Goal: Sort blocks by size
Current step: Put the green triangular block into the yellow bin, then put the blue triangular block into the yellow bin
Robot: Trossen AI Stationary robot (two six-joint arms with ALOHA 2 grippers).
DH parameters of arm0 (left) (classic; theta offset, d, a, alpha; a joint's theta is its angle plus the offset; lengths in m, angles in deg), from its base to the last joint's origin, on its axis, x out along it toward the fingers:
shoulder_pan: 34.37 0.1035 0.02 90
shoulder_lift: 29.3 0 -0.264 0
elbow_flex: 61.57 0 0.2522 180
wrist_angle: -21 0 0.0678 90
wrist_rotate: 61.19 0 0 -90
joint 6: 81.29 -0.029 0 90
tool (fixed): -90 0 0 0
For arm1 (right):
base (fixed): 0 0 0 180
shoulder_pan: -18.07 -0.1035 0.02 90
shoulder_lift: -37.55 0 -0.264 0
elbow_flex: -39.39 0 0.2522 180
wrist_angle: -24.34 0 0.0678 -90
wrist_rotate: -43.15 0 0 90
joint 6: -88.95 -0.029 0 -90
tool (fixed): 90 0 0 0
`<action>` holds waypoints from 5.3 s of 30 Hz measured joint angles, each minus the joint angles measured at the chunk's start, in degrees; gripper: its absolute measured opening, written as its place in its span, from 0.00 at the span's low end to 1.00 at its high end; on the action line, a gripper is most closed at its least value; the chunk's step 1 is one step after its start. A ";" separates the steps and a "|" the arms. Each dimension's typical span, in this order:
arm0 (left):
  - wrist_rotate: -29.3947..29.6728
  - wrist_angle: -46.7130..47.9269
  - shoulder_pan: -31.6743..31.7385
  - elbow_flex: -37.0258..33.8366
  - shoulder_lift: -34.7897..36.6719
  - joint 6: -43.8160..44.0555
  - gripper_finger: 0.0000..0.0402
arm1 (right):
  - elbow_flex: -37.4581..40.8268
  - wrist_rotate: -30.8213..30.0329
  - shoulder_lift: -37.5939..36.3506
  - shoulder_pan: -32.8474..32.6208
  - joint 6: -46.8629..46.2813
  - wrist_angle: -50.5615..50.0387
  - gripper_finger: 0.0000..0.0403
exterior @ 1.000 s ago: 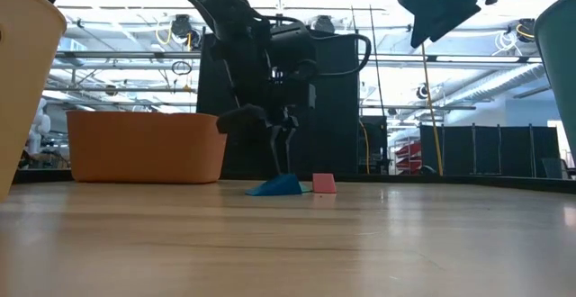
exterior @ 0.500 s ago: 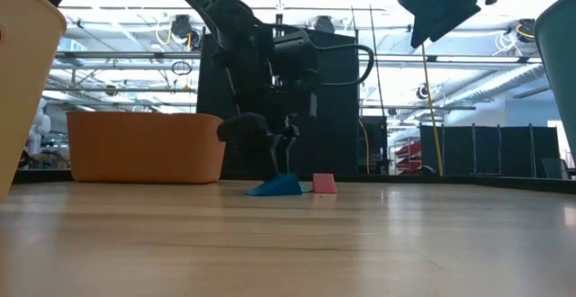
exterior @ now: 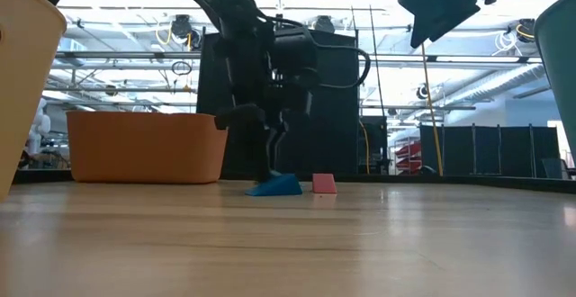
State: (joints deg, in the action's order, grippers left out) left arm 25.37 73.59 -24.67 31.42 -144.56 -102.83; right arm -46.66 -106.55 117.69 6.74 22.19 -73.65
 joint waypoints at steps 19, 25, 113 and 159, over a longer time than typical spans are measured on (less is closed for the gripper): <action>0.40 22.37 -3.92 7.99 0.85 18.32 0.32 | 0.00 -0.02 0.00 0.15 2.22 0.00 0.56; 0.07 23.56 -6.35 8.01 6.49 27.00 0.31 | 0.00 -0.04 0.00 0.15 3.03 0.02 0.56; -0.01 33.57 -40.10 2.14 20.70 50.51 0.61 | 0.00 0.20 0.00 0.09 3.17 1.60 0.56; 25.53 12.14 -17.82 8.36 1.55 46.68 0.61 | -0.02 0.16 0.02 0.11 3.65 1.60 0.56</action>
State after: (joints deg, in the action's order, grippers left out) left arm 50.90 85.74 -42.49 39.78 -143.01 -56.15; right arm -46.69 -106.39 117.71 6.84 25.84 -72.05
